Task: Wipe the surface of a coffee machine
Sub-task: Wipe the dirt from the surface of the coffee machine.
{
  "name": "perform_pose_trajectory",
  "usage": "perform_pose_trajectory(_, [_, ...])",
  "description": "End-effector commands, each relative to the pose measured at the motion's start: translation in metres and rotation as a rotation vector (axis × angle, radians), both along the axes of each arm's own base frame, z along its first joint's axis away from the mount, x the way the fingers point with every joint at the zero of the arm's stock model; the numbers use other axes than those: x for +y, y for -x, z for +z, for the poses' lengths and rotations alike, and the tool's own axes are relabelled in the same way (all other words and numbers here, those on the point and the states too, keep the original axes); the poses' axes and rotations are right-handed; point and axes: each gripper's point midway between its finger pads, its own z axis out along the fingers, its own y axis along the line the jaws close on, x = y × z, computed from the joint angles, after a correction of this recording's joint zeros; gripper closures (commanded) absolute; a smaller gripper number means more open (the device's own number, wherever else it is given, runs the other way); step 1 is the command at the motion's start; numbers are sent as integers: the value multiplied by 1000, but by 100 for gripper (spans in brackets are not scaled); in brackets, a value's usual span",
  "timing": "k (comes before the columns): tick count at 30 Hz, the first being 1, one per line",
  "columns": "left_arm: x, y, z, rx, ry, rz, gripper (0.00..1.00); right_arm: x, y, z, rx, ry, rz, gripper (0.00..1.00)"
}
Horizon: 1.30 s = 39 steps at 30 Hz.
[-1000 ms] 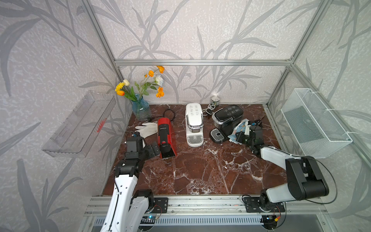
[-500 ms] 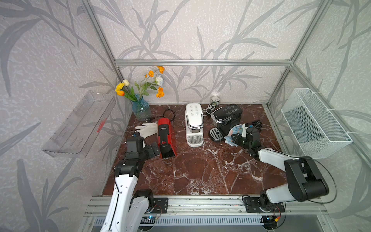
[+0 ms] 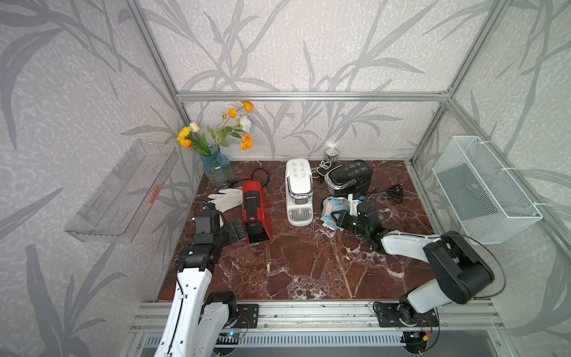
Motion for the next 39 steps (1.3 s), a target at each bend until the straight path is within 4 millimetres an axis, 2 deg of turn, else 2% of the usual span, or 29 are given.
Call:
perform_pose_trajectory(1, [-8,-7,3,-29,21,-36,0,12,-30,29,-179,-132,-45,94])
perform_pose_trajectory(5, [-8,-6,3,-26,18,-34,0,12,-45,20,-256,-190,-81,94])
perform_pose_trajectory(9, [-7,-6,3,-26,14,-30,0,16,-51,24,-326,-241,-85,94])
perform_pose_trajectory(13, [-6,-6,3,-25,13,-29,0,20,-51,44,-407,-213,-50,94])
perform_pose_trajectory(16, [-6,-6,1,-22,13,-28,0,9,-53,55,-446,-188,-95,93])
perform_pose_trajectory(21, [-7,-6,1,-21,17,-32,0,1,-61,71,-501,-174,-127,93])
perform_pose_trajectory(24, [-8,-6,2,-22,20,-34,0,-8,-69,75,-516,-172,-156,93])
perform_pose_trajectory(29, [-8,-6,3,-28,19,-35,0,-30,-71,90,-560,-149,-202,93])
perform_pose_trajectory(35, [-8,-6,2,-27,20,-36,0,-69,-61,106,-580,-152,-266,93])
perform_pose_trajectory(39, [-8,-6,2,-25,20,-34,1,-82,-52,109,-562,-176,-270,93])
